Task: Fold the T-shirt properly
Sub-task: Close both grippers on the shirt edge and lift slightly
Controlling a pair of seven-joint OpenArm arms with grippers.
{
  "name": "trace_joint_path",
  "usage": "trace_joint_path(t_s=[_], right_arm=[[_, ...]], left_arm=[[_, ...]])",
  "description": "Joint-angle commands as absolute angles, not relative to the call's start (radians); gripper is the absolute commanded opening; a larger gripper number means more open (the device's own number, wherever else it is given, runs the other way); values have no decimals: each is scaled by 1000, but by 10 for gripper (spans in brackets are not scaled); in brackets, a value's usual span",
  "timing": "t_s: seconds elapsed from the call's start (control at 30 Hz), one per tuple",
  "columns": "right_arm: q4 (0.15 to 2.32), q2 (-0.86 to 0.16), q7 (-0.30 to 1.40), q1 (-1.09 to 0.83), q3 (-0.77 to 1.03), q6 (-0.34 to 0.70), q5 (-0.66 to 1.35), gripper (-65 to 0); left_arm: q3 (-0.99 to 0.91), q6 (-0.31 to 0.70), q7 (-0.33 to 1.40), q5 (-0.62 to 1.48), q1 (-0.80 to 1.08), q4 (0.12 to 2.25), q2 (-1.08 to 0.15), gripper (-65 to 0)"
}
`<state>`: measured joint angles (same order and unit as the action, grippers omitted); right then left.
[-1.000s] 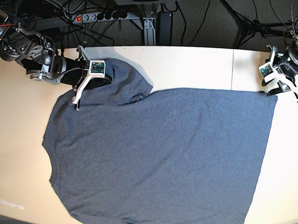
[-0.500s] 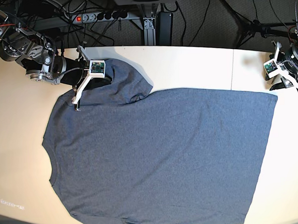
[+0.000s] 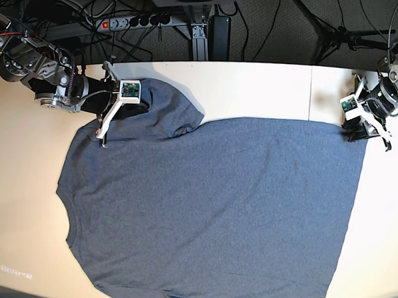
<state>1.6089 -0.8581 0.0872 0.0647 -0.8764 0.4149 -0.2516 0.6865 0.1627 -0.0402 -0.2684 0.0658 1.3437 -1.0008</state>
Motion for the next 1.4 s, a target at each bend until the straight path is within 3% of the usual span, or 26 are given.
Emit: trace_joint_path(t_s=[0.0, 0.27, 0.47, 1.13, 1.37], right_arm=[[1586, -878, 199, 60, -879, 452, -288, -650], [1586, -878, 198, 60, -879, 452, -288, -650], [1586, -878, 198, 60, -879, 452, -288, -650], [1588, -878, 225, 57, -879, 452, -197, -650], [1647, -904, 266, 57, -878, 453, -123, -650]], left_arm=[[721, 194, 0, -282, 54, 1323, -1014, -393], [913, 195, -11, -366, -68, 1250, -1013, -402], [936, 194, -49, -401, -72, 1242, -1014, -650], [935, 196, -77, -401, -72, 1243, -1015, -650], [868, 324, -72, -384, -72, 1309, -1049, -650]])
